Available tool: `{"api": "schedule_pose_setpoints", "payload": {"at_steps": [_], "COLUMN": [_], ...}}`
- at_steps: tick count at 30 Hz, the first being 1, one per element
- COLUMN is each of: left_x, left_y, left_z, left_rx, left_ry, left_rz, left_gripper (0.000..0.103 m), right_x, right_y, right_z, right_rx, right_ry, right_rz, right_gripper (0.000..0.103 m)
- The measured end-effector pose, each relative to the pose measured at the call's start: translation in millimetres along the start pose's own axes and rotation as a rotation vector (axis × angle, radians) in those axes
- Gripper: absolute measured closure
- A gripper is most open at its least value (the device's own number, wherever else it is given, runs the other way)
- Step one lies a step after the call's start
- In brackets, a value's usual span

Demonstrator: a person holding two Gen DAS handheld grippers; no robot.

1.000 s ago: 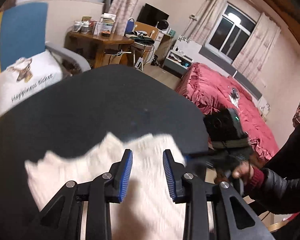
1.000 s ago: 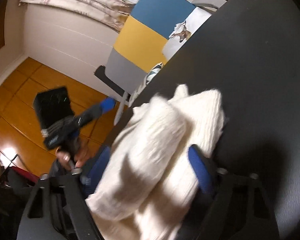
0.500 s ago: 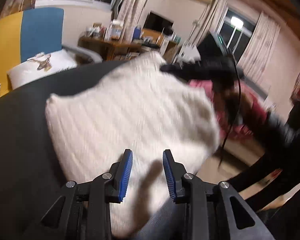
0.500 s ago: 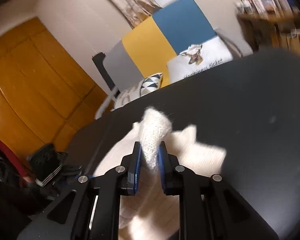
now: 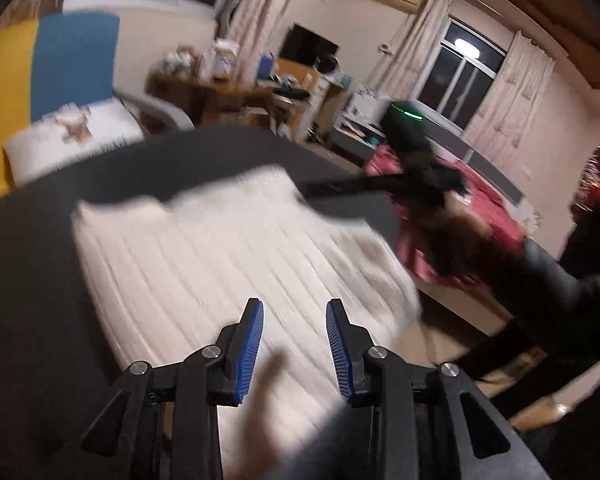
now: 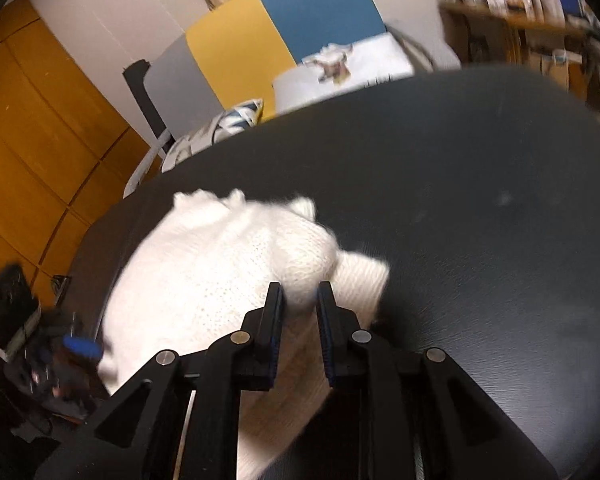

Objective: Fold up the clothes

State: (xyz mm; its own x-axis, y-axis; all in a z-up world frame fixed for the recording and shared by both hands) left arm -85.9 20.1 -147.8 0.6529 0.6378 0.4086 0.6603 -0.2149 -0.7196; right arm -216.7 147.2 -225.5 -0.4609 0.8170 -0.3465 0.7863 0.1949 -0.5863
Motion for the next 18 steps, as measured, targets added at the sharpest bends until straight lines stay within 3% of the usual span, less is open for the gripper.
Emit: {"api": "schedule_pose_setpoints", "payload": {"at_steps": [4,6,7,8,12,18], "left_x": [-7.5,-3.8,-0.7,2.1,8.1,3.9], "left_y": [-20.1,-25.9,-29.1,-31.3,-31.9,-34.9], "left_z": [24.4,38.7,46.3,53.4,73.8,87.2], "left_rx": [-0.041,-0.069,-0.082,-0.094,-0.128,-0.121], "left_ry": [-0.026,-0.021,-0.011,-0.006,-0.005,-0.035], "left_rz": [0.062,0.102,0.12,0.136,0.155,0.11], "left_gripper": [0.071,0.071,0.071,0.071,0.071,0.071], "right_x": [-31.4,-55.6,-62.4,-66.9,-63.1,-77.1], "right_y": [-6.6,15.4,27.2,39.0,84.9,100.3], "right_z": [-46.3,-63.7,-67.4,-69.2,-55.4,-38.3], "right_rx": [0.05,-0.002,-0.021,-0.043,-0.146,-0.173], "right_ry": [-0.074,-0.187,-0.206,-0.216,-0.167,-0.205], "right_rz": [-0.088,-0.143,-0.16,-0.173,-0.18,-0.165], "right_gripper": [0.083,0.072,0.056,0.049,0.049,0.049]}}
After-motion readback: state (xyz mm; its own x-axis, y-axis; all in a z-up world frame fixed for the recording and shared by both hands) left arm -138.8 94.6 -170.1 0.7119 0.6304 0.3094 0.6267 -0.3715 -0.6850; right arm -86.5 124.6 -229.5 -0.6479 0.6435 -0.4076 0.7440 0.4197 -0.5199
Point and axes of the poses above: each gripper's, at about its wrist camera, not at the fingertips, and z roughly the way its jaws point, x to its right, y to its underside, the point moved 9 cm from there along z, roughly the way its jaws point, and after that the axes turned 8 degrees about y, right-handed, at the moved point
